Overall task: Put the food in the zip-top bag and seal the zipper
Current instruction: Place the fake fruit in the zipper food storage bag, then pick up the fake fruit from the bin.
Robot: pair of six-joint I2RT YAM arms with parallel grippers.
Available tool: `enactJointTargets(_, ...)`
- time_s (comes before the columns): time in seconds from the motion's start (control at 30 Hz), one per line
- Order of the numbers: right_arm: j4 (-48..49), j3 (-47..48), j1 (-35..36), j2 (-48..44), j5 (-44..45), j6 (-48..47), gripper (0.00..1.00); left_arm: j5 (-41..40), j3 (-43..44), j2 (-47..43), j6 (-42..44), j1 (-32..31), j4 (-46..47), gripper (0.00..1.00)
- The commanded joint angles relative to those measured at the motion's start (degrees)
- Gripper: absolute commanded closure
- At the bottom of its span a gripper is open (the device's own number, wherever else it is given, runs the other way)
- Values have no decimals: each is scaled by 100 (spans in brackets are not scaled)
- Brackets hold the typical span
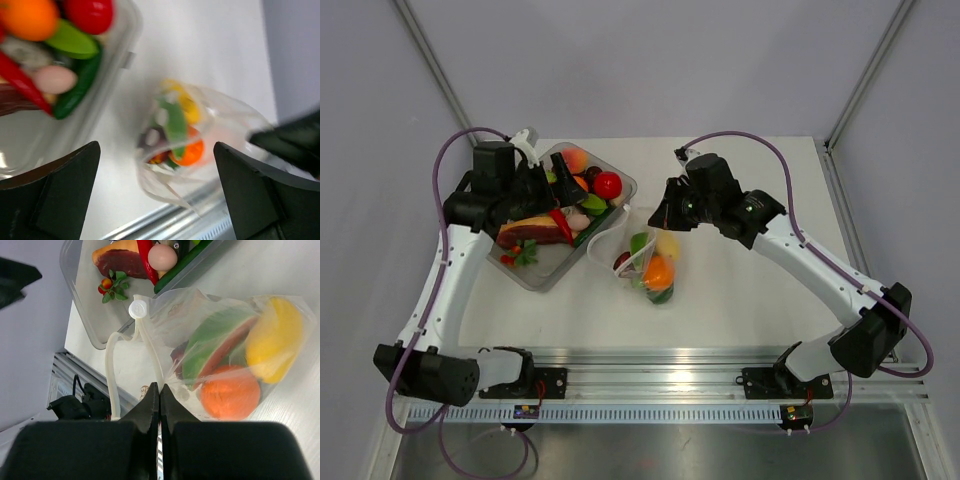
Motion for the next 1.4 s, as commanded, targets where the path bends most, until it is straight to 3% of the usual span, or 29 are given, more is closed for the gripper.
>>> enactJointTargets(0.0, 231, 25, 56, -276, 107, -58, 100, -1962, 179, 421, -45, 179, -73, 1)
enactJointTargets(0.2, 249, 16, 56, -276, 72, -66, 100, -2946, 418, 1537, 114, 241, -250, 3)
enactJointTargets(0.6, 126, 210, 56, -109, -52, -137, 100, -2439, 4, 2804, -537, 215, 893, 34)
enactJointTargets(0.93, 134, 245, 56, 23, -52, -146, 100, -2193, 232, 3428, -774, 39, 1017, 34)
enactJointTargets(1.13, 117, 219, 56, 58, -60, -181, 100, -2596, 277, 3718, -1125, -92, 814, 36)
enactJointTargets(1.37, 91, 201, 56, 23, -52, -189, 100, -2728, -4, 3710, -1424, -251, 1227, 29)
